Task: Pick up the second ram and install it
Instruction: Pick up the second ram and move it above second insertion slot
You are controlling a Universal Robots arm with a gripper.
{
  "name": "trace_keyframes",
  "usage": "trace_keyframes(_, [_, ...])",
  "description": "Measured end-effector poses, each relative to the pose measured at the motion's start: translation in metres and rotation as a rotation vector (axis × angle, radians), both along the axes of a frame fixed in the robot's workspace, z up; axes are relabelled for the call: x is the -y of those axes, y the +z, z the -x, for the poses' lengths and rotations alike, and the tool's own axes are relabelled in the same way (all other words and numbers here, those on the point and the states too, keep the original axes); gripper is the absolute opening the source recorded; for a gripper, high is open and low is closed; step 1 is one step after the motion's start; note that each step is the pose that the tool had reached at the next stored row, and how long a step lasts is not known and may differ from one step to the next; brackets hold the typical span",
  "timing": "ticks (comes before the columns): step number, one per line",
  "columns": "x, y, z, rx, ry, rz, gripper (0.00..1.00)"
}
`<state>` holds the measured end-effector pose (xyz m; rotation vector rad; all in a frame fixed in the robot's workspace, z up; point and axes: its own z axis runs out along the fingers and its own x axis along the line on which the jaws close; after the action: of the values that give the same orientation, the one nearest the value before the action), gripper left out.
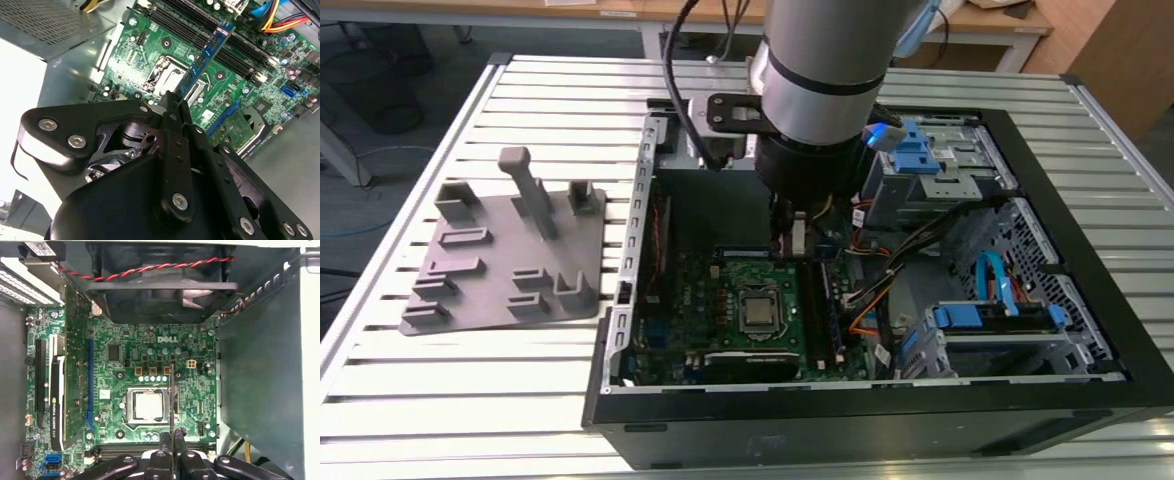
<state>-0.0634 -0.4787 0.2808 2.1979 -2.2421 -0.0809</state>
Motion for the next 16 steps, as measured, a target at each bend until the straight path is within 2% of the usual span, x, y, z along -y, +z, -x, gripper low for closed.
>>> trace_keyframes(5, [0.0009,-0.0054,-0.016,-0.0005,0.000,0.0005,0.14])
trace_keyframes(11, [0.0134,-0.0084,-0.018,-0.0005,0.000,0.0060,0.14])
trace_keyframes(16, [0.0146,-0.0085,-0.018,-0.0004,0.000,0.0071,0.14])
